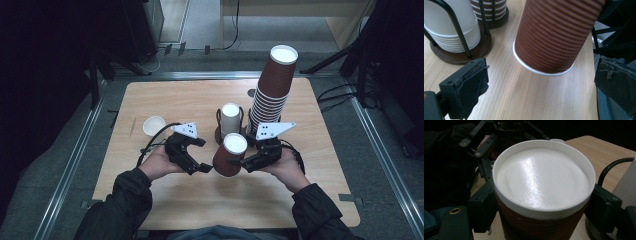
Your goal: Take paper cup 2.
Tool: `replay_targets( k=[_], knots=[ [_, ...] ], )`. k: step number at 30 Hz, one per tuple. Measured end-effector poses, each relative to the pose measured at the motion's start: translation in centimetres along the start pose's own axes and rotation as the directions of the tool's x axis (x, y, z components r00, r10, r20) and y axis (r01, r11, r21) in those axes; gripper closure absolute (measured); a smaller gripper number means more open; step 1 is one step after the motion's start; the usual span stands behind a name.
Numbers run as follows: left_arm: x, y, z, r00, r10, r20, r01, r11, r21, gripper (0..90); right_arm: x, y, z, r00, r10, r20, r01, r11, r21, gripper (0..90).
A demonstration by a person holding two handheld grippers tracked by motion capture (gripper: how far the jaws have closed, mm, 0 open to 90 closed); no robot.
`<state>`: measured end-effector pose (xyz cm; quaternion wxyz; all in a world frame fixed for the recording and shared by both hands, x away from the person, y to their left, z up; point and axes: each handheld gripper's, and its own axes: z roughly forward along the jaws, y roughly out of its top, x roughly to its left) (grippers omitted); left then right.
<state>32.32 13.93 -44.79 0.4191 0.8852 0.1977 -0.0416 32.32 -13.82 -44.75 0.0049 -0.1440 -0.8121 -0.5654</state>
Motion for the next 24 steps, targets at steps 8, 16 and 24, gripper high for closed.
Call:
replay_targets(
  k=[8, 16, 24],
  knots=[
    [0.2, -0.5, 0.6, 0.9998, -0.014, -0.015, 0.014, 0.9998, 0.013, 0.0, -0.3, -0.8, 1.0, 0.9992, 0.038, -0.013, -0.039, 0.998, -0.043, 20.7],
    [0.1, -0.9, 1.1, 0.9996, -0.026, 0.006, 0.026, 0.9997, 0.004, 0.0, -0.3, -0.6, 2.1, 0.9982, 0.04, -0.045, -0.043, 0.997, -0.065, 20.8],
    [-0.2, -1.0, 2.1, 0.9991, -0.029, 0.03, 0.028, 0.9994, 0.019, 0.0, 0.0, -0.1, 2.7, 0.9958, 0.038, -0.083, -0.047, 0.994, -0.1, 20.9]
  ],
)
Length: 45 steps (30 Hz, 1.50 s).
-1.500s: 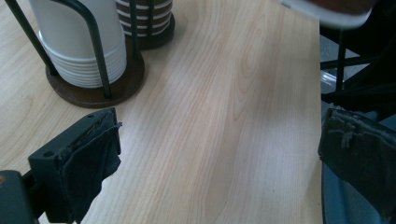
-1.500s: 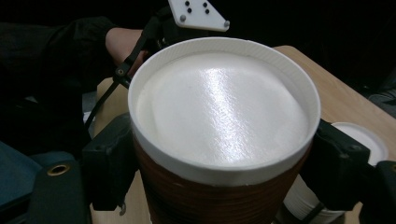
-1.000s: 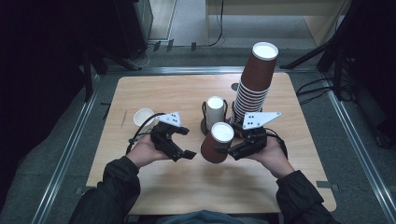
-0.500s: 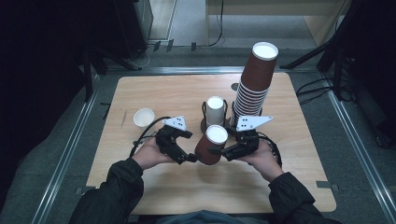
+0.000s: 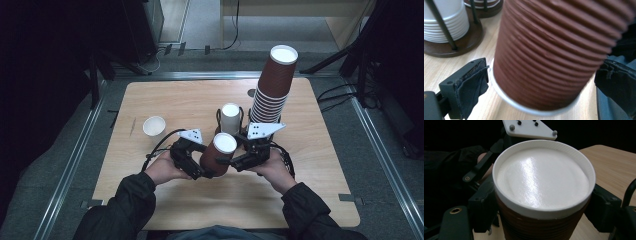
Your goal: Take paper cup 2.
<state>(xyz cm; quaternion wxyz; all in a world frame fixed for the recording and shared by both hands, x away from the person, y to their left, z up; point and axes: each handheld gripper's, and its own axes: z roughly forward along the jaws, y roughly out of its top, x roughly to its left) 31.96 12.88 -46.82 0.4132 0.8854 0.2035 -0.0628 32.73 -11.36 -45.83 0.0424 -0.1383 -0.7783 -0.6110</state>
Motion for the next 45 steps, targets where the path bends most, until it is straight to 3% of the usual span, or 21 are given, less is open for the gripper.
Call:
replay_targets(
  k=[7, 11, 19, 22, 27, 30, 35, 39, 45],
  knots=[
    [-0.3, 0.1, 0.4, 0.9997, 0.021, 0.013, -0.021, 0.9998, -0.006, 0.0, 0.5, 0.5, 0.5, 0.9994, 0.006, -0.034, -0.008, 0.999, -0.051, 21.0],
    [-0.3, 0.1, 0.6, 0.9999, 0.004, 0.013, -0.004, 1.0, 0.004, 0.0, 0.6, 0.5, 0.5, 0.9991, 0.014, -0.041, -0.017, 0.998, -0.064, 21.0],
    [-0.4, 0.3, 0.5, 0.9997, 0.02, 0.017, -0.02, 0.9997, 0.012, 6.7, 0.4, 0.4, 0.4, 0.9988, 0.029, -0.039, -0.031, 0.998, -0.055, 21.0],
    [-0.2, 0.3, 0.6, 0.9996, 0.022, 0.018, -0.022, 0.9993, 0.03, 7.5, 0.3, 0.5, 0.3, 0.9981, 0.049, -0.037, -0.05, 0.998, -0.032, 21.0],
    [-0.2, 0.5, 0.1, 0.9994, 0.022, 0.025, -0.023, 0.9997, 0.011, 7.8, 0.0, 0.6, -0.1, 0.9931, 0.105, -0.051, -0.107, 0.994, -0.023, 17.7],
    [0.0, 0.5, -0.2, 0.9994, 0.025, 0.024, -0.025, 0.9996, 0.01, 8.1, -0.1, 0.7, -0.4, 0.9935, 0.104, -0.046, -0.105, 0.994, -0.013, 17.2],
    [0.3, 0.4, -1.1, 0.9994, 0.033, 0.012, -0.033, 0.9993, 0.017, 8.1, 0.0, 0.6, -1.0, 0.9969, 0.077, -0.016, -0.076, 0.996, 0.037, 17.2],
    [0.6, 0.2, -1.8, 0.9992, 0.033, -0.024, -0.033, 0.9992, 0.021, 8.1, 0.1, 0.4, -1.4, 0.9989, 0.046, 0.0, -0.046, 0.995, 0.086, 17.3],
    [0.8, -0.2, -2.8, 0.9959, 0.042, -0.08, -0.037, 0.9976, 0.058, 8.1, 0.0, -0.6, -2.1, 0.999, -0.007, 0.043, -0.002, 0.978, 0.21, 19.4]
  ],
)
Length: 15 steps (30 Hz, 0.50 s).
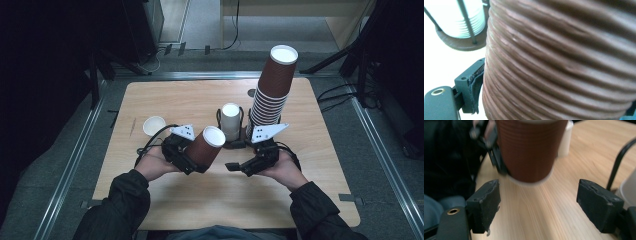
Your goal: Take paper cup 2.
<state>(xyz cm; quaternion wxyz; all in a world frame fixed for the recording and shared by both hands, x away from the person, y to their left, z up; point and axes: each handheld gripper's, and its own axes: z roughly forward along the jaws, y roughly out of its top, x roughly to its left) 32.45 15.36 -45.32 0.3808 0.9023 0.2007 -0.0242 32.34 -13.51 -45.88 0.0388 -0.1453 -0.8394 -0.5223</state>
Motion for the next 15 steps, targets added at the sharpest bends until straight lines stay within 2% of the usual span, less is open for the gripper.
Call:
replay_targets(
  k=[3, 8, 11, 15],
  knots=[
    [0.04, -0.09, -0.26, 0.9995, 0.012, -0.029, -0.011, 0.9996, 0.027, 8.1, 0.09, -0.32, 0.07, 0.9996, -0.016, 0.021, 0.015, 0.999, 0.04, 19.6],
    [0.11, -0.26, -0.29, 0.9982, 0.02, -0.056, -0.017, 0.9982, 0.058, 8.0, 0.23, -0.49, 0.35, 0.9988, -0.032, 0.035, 0.03, 0.997, 0.077, 19.7],
    [0.13, -0.34, -0.01, 0.9959, 0.039, -0.082, -0.03, 0.9939, 0.106, 8.0, 0.28, -0.68, 0.52, 0.9981, -0.041, 0.047, 0.036, 0.994, 0.106, 19.7],
    [0.06, -0.4, 0.43, 0.9938, 0.059, -0.094, -0.045, 0.9875, 0.151, 8.0, 0.24, -0.76, 0.59, 0.9977, -0.043, 0.051, 0.037, 0.993, 0.112, 19.7]
  ],
)
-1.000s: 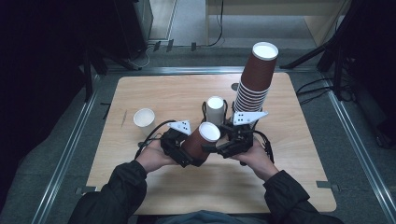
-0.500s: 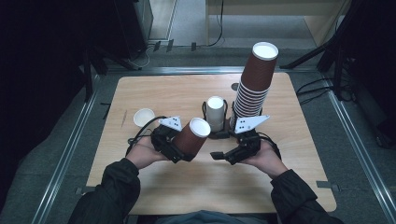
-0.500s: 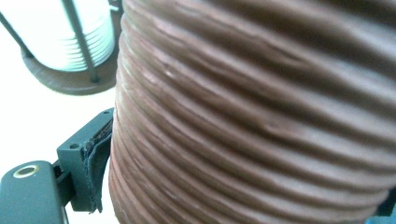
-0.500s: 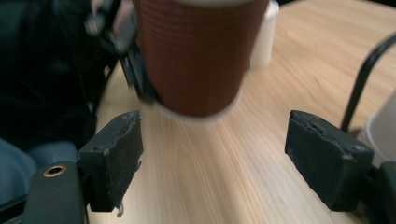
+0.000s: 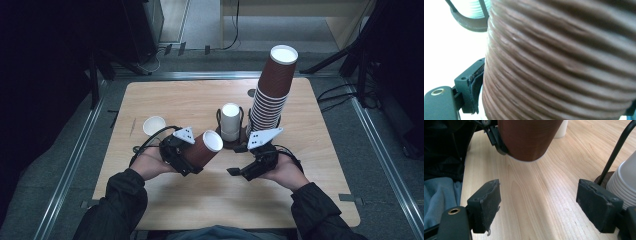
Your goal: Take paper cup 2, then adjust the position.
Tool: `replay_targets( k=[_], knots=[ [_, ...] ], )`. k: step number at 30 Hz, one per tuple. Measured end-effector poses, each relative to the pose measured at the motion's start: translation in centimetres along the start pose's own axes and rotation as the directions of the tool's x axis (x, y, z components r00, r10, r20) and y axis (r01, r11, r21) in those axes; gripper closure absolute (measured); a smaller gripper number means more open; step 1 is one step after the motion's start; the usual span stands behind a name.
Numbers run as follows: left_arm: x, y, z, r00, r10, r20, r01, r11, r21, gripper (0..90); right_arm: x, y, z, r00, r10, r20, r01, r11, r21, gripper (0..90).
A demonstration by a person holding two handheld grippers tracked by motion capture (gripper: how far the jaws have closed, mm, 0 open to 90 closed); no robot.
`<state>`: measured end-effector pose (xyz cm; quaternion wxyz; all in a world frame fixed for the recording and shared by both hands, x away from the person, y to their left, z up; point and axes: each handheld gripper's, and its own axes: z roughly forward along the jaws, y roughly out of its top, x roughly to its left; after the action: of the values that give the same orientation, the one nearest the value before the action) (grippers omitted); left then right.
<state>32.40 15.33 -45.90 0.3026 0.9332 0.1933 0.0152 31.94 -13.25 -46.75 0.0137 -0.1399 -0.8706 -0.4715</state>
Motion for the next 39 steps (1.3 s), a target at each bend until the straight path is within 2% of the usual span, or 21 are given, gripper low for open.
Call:
replay_targets(
  k=[2, 10, 18, 26, 29, 34, 39],
  knots=[
    [-0.1, 0.1, 0.3, 0.9998, 0.013, -0.013, -0.013, 0.9996, 0.026, 8.0, -0.1, 0.0, 0.0, 1.0, -0.005, 0.002, 0.005, 1.0, -0.002, 19.7],
    [-0.5, 0.2, 1.3, 0.9996, 0.029, -0.007, -0.028, 0.9962, 0.083, 8.0, 0.0, -0.1, 0.1, 1.0, -0.008, 0.003, 0.008, 1.0, 0.002, 19.7],
    [-0.8, 0.3, 2.4, 0.9983, 0.059, -0.001, -0.058, 0.9858, 0.158, 8.0, 0.1, 0.0, 0.2, 0.9999, -0.012, -0.004, 0.012, 1.0, 0.004, 19.7],
    [-1.4, 0.8, 3.5, 0.9965, 0.08, 0.025, -0.083, 0.9785, 0.189, 7.9, 0.4, 0.3, 0.5, 0.9996, -0.023, -0.017, 0.023, 1.0, -0.004, 17.0],
    [-1.7, 1.0, 3.8, 0.9956, 0.082, 0.044, -0.089, 0.9782, 0.187, 7.9, 0.6, 0.7, 0.6, 0.9993, -0.025, -0.03, 0.024, 1.0, -0.013, 15.5],
    [-2.3, 1.3, 4.4, 0.993, 0.093, 0.072, -0.106, 0.9753, 0.194, 7.8, 1.0, 1.3, 1.4, 0.9986, -0.032, -0.042, 0.032, 0.999, 0.0, 15.0],
    [-2.5, 1.5, 4.6, 0.9914, 0.102, 0.082, -0.117, 0.9732, 0.198, 7.7, 1.5, 1.7, 2.2, 0.9971, -0.062, -0.045, 0.063, 0.998, 0.03, 21.1]
  ],
)
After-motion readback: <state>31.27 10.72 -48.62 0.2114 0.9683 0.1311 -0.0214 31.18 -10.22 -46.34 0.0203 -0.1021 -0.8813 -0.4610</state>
